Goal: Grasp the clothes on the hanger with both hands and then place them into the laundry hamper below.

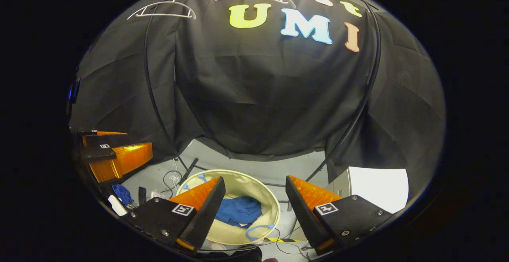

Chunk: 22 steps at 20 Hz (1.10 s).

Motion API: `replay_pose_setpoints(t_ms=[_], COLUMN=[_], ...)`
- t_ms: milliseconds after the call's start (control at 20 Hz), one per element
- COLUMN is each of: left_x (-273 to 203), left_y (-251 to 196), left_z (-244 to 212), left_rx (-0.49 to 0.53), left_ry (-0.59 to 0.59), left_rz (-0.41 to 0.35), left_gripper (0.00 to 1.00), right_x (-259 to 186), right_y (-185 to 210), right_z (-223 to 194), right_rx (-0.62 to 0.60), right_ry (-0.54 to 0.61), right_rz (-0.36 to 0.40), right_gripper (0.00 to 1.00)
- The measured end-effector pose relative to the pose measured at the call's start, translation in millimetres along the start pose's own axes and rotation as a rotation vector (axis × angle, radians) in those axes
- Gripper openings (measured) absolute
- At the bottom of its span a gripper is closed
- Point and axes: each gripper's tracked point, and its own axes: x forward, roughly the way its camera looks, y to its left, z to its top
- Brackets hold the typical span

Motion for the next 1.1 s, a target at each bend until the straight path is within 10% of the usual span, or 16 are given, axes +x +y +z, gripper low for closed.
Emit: replay_pose_setpoints(t_ms=[750, 1100], left_x=[-140, -205], left_y=[-13, -47], left_z=[232, 249], left_rx=[0.078, 0.032], left_ry=[-0.548, -0.646], left_rz=[-0.059, -0.054], left_gripper=[1.0, 1.0], right_x=[-148, -233], right_y=[-54, -93], right_z=[182, 200], right_rx=[0.067, 0.053], right_ry=[-0.491, -0.644], right_rz=[-0.167, -0.204], right_gripper=[0.94, 0.94])
